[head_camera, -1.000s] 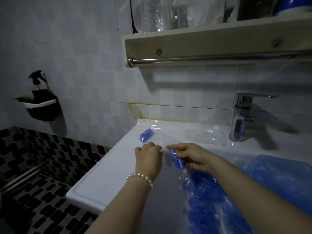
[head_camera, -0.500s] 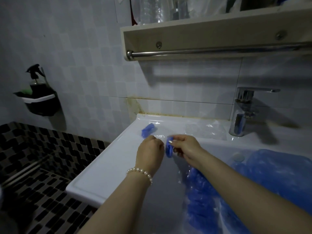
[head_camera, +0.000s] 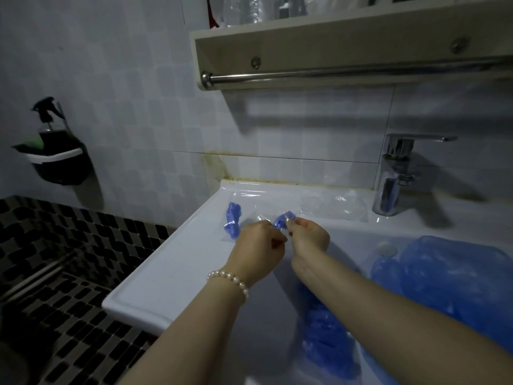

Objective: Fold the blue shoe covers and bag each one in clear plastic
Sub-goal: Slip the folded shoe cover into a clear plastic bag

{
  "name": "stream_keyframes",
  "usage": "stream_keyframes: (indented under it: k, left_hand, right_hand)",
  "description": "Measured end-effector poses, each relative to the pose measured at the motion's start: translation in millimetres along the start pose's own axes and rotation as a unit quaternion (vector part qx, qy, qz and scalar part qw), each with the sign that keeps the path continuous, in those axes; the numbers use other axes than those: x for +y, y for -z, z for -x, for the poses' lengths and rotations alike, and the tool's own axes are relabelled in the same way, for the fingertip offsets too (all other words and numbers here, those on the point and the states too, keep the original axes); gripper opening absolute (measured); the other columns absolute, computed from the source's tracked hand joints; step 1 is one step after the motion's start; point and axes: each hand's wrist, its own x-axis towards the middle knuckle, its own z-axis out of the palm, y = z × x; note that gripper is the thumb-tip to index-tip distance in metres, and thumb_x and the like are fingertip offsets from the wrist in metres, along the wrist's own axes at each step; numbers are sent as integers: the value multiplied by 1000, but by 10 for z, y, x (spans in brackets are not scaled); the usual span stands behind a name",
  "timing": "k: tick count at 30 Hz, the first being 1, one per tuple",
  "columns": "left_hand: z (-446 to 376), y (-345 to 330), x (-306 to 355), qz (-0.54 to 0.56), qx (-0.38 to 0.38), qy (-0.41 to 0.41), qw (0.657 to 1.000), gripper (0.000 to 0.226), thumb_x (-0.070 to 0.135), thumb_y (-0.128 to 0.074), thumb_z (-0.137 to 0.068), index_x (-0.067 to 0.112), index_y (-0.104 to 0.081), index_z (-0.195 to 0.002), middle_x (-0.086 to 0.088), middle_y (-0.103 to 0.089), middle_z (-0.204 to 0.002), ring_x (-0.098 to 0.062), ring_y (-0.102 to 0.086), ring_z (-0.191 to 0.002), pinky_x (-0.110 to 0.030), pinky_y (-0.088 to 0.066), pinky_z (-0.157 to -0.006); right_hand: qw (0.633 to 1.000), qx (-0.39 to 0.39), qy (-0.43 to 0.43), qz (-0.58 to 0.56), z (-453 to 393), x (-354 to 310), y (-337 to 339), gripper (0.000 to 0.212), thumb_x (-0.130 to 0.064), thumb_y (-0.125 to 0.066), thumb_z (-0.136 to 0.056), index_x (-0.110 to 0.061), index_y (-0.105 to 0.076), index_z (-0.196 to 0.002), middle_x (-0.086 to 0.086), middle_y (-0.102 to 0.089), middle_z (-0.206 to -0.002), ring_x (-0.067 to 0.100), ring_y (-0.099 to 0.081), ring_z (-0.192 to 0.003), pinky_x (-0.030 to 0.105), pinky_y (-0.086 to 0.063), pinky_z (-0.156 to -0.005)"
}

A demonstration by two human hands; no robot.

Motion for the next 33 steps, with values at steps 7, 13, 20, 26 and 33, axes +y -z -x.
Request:
stream_keyframes:
  k: [7,13,20,26,33]
  left_hand:
    - [31,123,-21,81,12,69,994,20,-6,-62,-74,8,-76,-77,6,-56,-68,0,-49,-60,-1,-37,-62]
    - [-15,229,-49,108,83,194,972,9,26,-61,-69,21,-66,-64,1,-65,-75,-17,-59,-74,-25,-47,-65]
    - [-6,377,-476,111,52,455,882,48,33,-56,-71,2,-64,-106,-15,-68,-100,-35,-59,-101,-39,-47,-86]
    - [-61,429,-448,415,133,428,791,35,5,-67,-79,0,-59,-113,-18,-65,-103,-29,-64,-94,-39,-53,-88]
    - [-18,499,-280,613,-21,375,695,19,14,-63,-83,0,-58,-96,-16,-71,-90,-25,-70,-80,-32,-59,-68]
  right_hand:
    - [981,-154,45,106,50,-26,14,13,-4,-66,-84,-8,-64,-72,7,-64,-75,20,-59,-74,34,-55,-78]
    - [970,-168,49,168,34,61,47,26,8,-55,-83,-6,-60,-62,8,-59,-61,22,-57,-61,30,-54,-61]
    - [984,-144,67,78,-40,-3,17,13,-4,-75,-76,-10,-66,-70,3,-61,-63,11,-49,-56,14,-42,-51]
    - [985,-150,83,34,-137,-238,99,12,-8,-75,-77,-16,-69,-71,-4,-66,-61,4,-50,-51,18,-42,-58]
    - [970,-224,87,44,-220,-393,158,8,-5,-76,-74,-10,-72,-77,10,-69,-78,19,-48,-66,26,-38,-62]
